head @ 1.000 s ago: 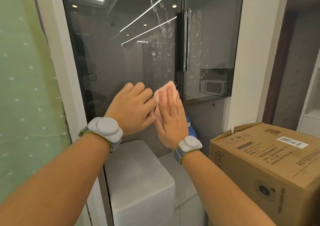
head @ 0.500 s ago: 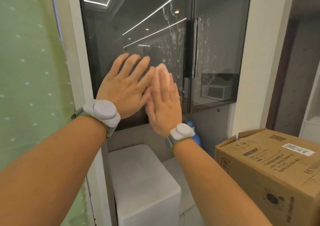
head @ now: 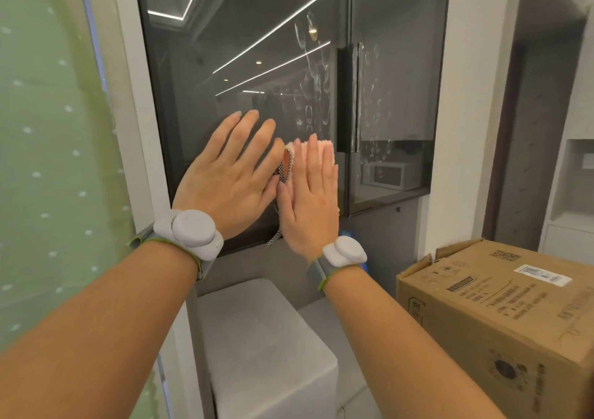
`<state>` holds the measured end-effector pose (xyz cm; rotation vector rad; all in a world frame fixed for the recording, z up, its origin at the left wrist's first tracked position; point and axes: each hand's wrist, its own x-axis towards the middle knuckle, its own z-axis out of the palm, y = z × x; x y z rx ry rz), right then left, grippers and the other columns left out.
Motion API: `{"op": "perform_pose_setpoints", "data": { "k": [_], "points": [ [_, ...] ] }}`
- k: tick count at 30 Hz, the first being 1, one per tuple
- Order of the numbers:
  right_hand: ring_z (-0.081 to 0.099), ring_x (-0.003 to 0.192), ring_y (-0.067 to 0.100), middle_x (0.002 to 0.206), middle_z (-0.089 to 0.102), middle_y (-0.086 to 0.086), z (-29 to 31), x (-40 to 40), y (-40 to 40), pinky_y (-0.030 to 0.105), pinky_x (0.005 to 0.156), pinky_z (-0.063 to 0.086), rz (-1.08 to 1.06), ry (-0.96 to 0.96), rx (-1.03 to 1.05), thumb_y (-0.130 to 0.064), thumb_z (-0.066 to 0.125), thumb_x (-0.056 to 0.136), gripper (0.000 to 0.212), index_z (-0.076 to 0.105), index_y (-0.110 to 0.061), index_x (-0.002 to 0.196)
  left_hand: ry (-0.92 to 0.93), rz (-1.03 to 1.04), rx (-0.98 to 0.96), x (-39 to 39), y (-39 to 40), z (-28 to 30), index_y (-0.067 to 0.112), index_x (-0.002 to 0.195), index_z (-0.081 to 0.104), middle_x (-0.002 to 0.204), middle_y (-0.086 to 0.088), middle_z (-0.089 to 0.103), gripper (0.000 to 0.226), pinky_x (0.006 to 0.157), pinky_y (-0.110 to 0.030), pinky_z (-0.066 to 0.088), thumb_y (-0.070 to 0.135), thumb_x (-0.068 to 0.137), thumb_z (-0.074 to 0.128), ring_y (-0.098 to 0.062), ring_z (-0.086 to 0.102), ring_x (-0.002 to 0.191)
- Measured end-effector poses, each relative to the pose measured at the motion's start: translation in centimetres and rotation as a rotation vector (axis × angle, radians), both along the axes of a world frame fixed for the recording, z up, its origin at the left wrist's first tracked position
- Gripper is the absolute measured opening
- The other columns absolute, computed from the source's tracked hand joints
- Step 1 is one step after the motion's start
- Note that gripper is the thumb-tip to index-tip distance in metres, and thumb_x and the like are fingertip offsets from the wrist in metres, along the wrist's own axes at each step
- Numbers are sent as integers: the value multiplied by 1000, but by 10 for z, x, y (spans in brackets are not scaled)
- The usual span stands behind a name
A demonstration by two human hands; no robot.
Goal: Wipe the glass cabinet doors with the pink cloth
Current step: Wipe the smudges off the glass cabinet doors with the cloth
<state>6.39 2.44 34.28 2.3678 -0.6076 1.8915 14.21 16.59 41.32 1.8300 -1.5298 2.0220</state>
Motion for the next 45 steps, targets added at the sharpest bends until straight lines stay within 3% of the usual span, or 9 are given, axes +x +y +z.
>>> {"op": "perform_pose_setpoints", "data": {
  "k": [6,11,18,25,30,34,39,43,45],
  "points": [
    [42,141,34,147,47,12,-9,-10,-11,52,118,34,-17,-165,190,-38,24,103,57,44,-8,148,-28,-14,-46,0,-2,-1,4,142,48,151,-22,50,47,127,-54,26,35,110,34,-44,40,148],
    [4,161,33,172,6,16,-32,11,33,51,129,14,30,-224,354,-43,24,103,68,17,-10,163,-19,-25,-31,-2,-1,-1,3,141,50,152,-22,50,47,128,-54,27,35,110,33,-44,40,149],
    [4,161,35,172,11,15,27,11,11,50,130,11,57,17,-132,-36,34,105,64,20,-14,163,79,-115,-74,-5,4,0,0,143,50,149,-24,52,51,128,-53,25,35,107,38,-41,44,146],
    [3,161,35,174,8,7,-26,9,21,59,128,11,-86,-82,275,-48,13,107,62,9,-22,163,35,-94,-70,-4,4,-1,2,137,53,149,-26,53,46,127,-54,27,36,108,40,-43,44,146],
    [2,160,36,172,6,10,25,6,21,49,131,6,68,68,-107,-39,24,107,60,11,-25,163,47,-141,-86,-3,3,-2,1,140,51,148,-24,54,46,127,-53,28,32,108,39,-41,46,145],
    [16,157,35,167,20,10,24,-4,9,55,123,27,-35,-85,113,-38,36,107,52,34,-26,157,63,-154,-88,-3,3,-2,3,137,54,148,-27,53,44,125,-54,31,33,106,44,-43,47,144],
    [0,161,30,174,6,6,-20,-5,17,51,130,14,86,4,52,-38,27,107,63,1,-29,163,90,-111,-49,-10,7,2,5,132,57,148,-27,53,43,125,-54,32,35,102,50,-42,49,143],
    [-3,162,29,174,3,8,13,-14,2,49,131,8,129,137,-190,-31,32,108,65,-1,-24,163,61,-102,-35,-13,10,16,7,134,56,145,-23,56,42,121,-52,34,32,101,51,-43,56,130],
    [-2,162,29,174,3,8,26,-17,-2,47,131,8,145,103,-138,-32,32,108,63,1,-26,163,-2,-84,-38,-12,9,33,7,134,54,144,-23,55,42,118,-54,37,32,100,48,-44,56,127]
  ]
}}
